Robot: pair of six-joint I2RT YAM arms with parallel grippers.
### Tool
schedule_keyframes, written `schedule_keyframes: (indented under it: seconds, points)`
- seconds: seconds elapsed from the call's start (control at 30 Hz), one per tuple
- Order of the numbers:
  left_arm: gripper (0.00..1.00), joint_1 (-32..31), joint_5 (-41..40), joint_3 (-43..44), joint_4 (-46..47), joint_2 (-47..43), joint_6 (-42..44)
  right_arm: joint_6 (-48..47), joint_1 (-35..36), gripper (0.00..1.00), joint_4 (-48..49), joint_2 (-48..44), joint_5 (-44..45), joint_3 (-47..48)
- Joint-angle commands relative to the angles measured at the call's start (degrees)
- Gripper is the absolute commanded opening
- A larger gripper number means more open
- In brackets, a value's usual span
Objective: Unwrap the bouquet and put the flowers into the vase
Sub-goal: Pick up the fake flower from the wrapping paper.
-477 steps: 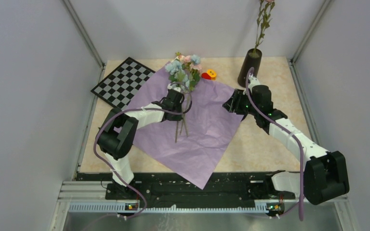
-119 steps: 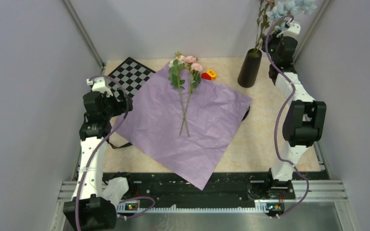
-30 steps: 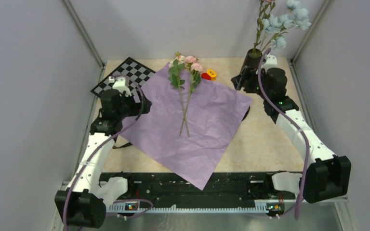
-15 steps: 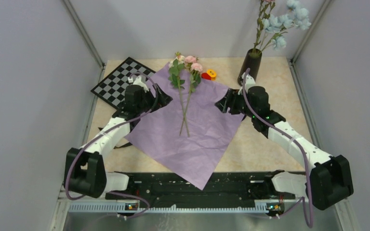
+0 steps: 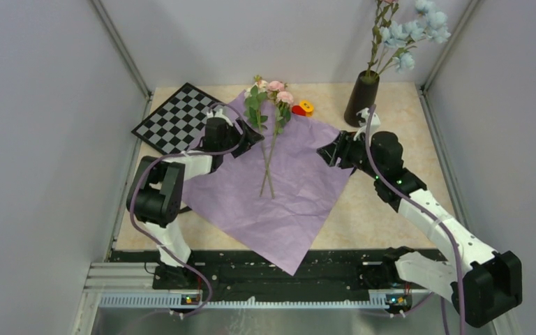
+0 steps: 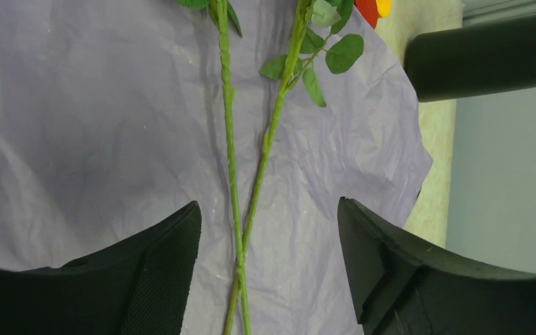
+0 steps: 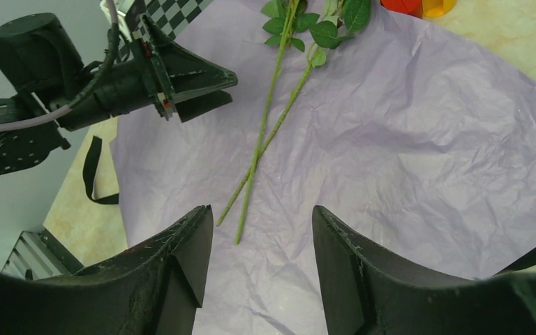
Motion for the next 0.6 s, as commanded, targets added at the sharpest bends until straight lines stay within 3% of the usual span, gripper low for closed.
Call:
schedule_keyframes:
  seconds: [0.0, 0.57]
  points:
    - [0.73, -0.2, 2.5, 4.0, 7.2, 3.0, -0.1, -0.1, 0.3, 0.55, 1.7, -2.7, 0.2, -0.3]
    - [0.55, -0.1, 7.5, 12.7, 3.8, 15.2, 2.6, -0.3, 0.3, 0.5, -1.1, -3.6, 0.8, 0.6]
